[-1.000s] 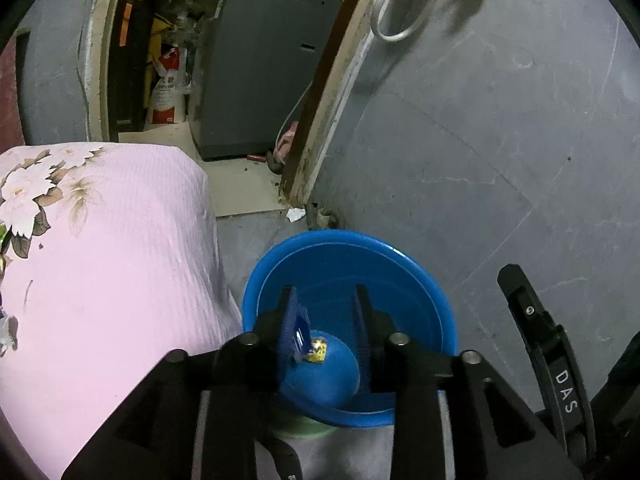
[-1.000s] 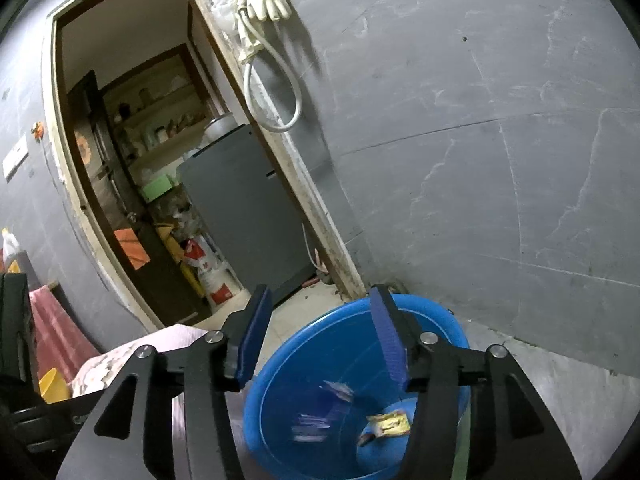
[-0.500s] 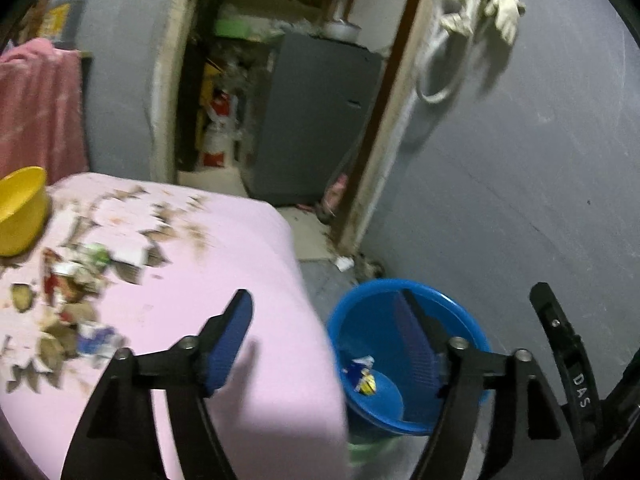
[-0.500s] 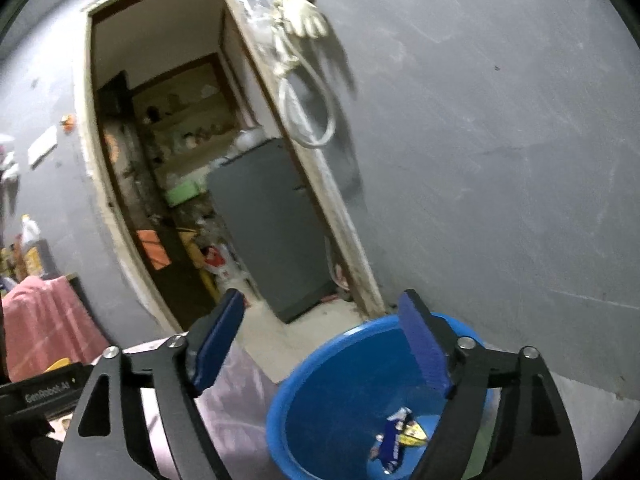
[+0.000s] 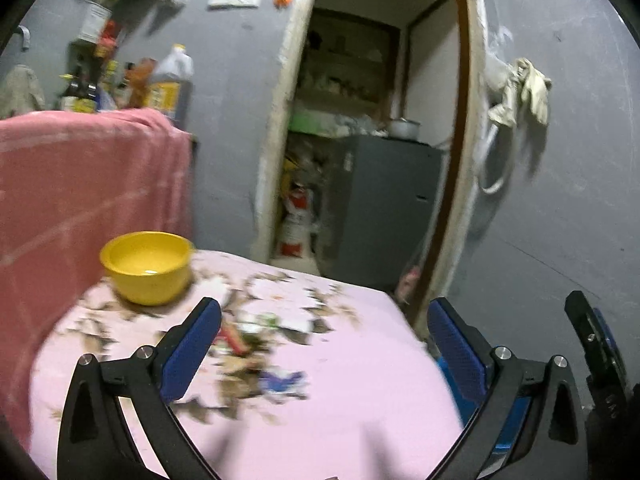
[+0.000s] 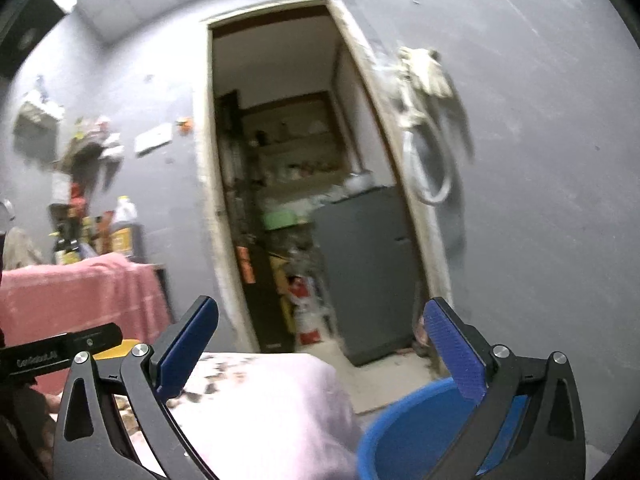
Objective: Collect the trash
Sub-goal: 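Move both tools back over the table toward the remaining trash, then grasp the white crumpled wrapper with the right tool while the left tool grasps a beige scrap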
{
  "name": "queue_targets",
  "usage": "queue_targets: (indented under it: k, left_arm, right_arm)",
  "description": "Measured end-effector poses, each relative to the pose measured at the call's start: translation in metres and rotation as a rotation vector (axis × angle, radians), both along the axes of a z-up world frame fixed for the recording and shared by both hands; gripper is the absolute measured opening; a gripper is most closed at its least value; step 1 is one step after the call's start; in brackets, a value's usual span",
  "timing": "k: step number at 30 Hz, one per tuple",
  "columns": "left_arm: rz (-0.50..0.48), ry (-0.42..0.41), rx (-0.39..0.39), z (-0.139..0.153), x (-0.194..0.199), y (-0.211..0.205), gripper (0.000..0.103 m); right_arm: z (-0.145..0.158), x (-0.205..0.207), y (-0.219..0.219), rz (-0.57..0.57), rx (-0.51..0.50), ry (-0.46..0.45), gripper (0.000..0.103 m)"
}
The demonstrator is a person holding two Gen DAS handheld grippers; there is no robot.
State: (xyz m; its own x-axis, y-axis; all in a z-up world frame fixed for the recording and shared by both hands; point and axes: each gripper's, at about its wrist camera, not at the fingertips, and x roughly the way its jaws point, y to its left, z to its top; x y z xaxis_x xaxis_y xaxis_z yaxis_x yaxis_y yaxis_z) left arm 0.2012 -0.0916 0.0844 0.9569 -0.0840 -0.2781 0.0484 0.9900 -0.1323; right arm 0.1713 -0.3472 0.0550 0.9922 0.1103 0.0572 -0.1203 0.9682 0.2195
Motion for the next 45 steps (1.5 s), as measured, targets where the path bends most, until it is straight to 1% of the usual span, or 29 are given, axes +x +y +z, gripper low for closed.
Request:
queue_targets:
  k: [3, 6, 11, 15, 19, 24, 30, 32, 33, 35, 37, 41, 43, 44, 45]
  left_arm:
    - [0.049, -0.034, 0.013, -0.002, -0.016, 0.02, 0.101]
    - [0.091, -0.059, 0.03, -0.006, -0.032, 0.039, 0.101]
    - [0.155, -0.09, 0.076, -0.008, -0.051, 0.065, 0.101]
    - [0.189, -0.105, 0.092, -0.012, -0.062, 0.083, 0.101]
    - [0.208, -0.096, 0.121, -0.018, -0.067, 0.096, 0.101]
    - [0.219, -0.093, 0.082, -0.02, -0.07, 0.113, 0.101]
    - [0.205, -0.092, 0.091, -0.021, -0.07, 0.119, 0.101]
    - [0.199, -0.082, 0.087, -0.02, -0.065, 0.12, 0.101]
    - [0.2, -0.073, 0.088, -0.02, -0.061, 0.121, 0.101]
    - [0.193, -0.027, 0.097, -0.022, -0.05, 0.121, 0.101]
    - [0.178, 0.036, 0.097, -0.024, -0.036, 0.122, 0.101]
    - [0.155, 0.152, 0.07, -0.032, -0.012, 0.127, 0.101]
    - [0.151, 0.201, 0.061, -0.038, -0.001, 0.13, 0.101]
    - [0.157, 0.214, 0.061, -0.041, 0.003, 0.13, 0.101]
    - [0.16, 0.233, 0.063, -0.043, 0.009, 0.131, 0.101]
  right_arm:
    - [0.003, -0.004, 0.017, 0.066, -0.027, -0.039, 0.103]
    - [0.006, -0.007, 0.036, 0.102, -0.071, -0.072, 0.103]
    - [0.006, -0.011, 0.064, 0.164, -0.139, -0.096, 0.103]
    - [0.003, -0.013, 0.081, 0.216, -0.173, -0.089, 0.103]
    - [-0.004, -0.017, 0.094, 0.258, -0.211, -0.078, 0.103]
    - [-0.012, -0.01, 0.112, 0.292, -0.264, -0.026, 0.103]
    - [-0.02, -0.003, 0.129, 0.32, -0.328, 0.025, 0.103]
    - [-0.022, 0.001, 0.132, 0.324, -0.335, 0.047, 0.103]
    - [-0.022, 0.005, 0.133, 0.329, -0.334, 0.064, 0.103]
    - [-0.022, 0.014, 0.134, 0.332, -0.33, 0.107, 0.103]
    - [-0.022, 0.025, 0.134, 0.348, -0.32, 0.15, 0.103]
    - [-0.025, 0.053, 0.137, 0.38, -0.31, 0.277, 0.103]
    - [-0.029, 0.066, 0.138, 0.415, -0.288, 0.352, 0.095]
    - [-0.03, 0.069, 0.138, 0.423, -0.288, 0.371, 0.094]
    - [-0.031, 0.074, 0.141, 0.437, -0.294, 0.396, 0.09]
